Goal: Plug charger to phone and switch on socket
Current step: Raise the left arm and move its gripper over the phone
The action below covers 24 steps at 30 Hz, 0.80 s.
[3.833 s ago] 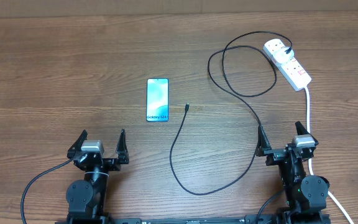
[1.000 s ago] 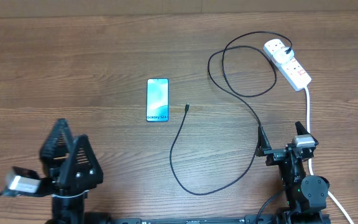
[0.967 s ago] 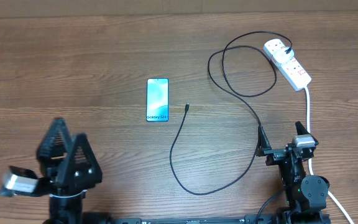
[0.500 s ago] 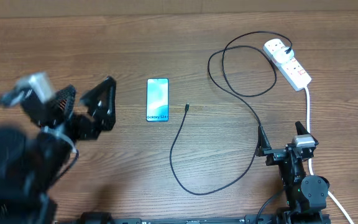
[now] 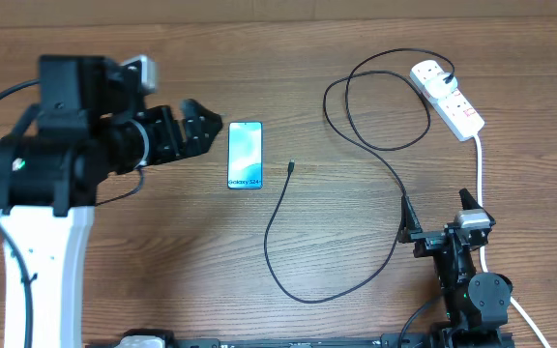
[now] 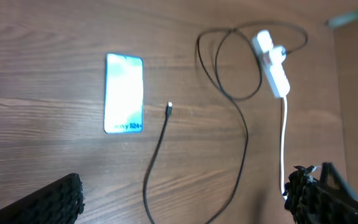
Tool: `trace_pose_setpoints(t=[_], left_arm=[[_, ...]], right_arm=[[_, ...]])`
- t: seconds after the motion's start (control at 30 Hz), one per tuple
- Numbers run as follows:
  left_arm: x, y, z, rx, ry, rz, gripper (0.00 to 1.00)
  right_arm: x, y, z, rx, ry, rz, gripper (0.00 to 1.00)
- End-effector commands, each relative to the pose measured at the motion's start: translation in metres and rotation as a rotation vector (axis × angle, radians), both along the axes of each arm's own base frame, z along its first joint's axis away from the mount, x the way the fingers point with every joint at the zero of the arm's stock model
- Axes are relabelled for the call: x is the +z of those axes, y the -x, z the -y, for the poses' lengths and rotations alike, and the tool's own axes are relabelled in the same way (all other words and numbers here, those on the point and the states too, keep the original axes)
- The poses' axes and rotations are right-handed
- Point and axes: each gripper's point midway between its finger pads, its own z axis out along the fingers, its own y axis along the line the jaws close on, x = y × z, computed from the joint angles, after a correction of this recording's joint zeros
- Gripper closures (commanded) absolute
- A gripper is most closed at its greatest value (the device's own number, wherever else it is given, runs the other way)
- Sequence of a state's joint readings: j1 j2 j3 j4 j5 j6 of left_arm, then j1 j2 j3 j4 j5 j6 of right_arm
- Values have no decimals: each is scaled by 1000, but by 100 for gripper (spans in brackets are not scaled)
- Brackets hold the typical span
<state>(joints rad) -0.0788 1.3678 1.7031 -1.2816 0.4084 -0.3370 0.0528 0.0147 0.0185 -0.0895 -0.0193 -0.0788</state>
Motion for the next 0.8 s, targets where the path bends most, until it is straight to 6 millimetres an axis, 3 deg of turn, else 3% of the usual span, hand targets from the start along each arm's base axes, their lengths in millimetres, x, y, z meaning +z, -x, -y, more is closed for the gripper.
trace_pose_setpoints(t=[0.0, 0.3, 0.6, 0.77], left_arm=[[4, -3, 12, -21, -87, 13, 0], [-13, -14, 9, 126, -484, -140, 0], [-59, -46, 28, 108, -504, -252, 0], [-79, -60, 55, 56, -410, -287, 0]], right_arm=[[-1, 0, 1, -6, 1, 5, 0], [-1, 0, 1, -6, 1, 5, 0], [-1, 0, 1, -6, 1, 5, 0], [-1, 0, 1, -6, 1, 5, 0]])
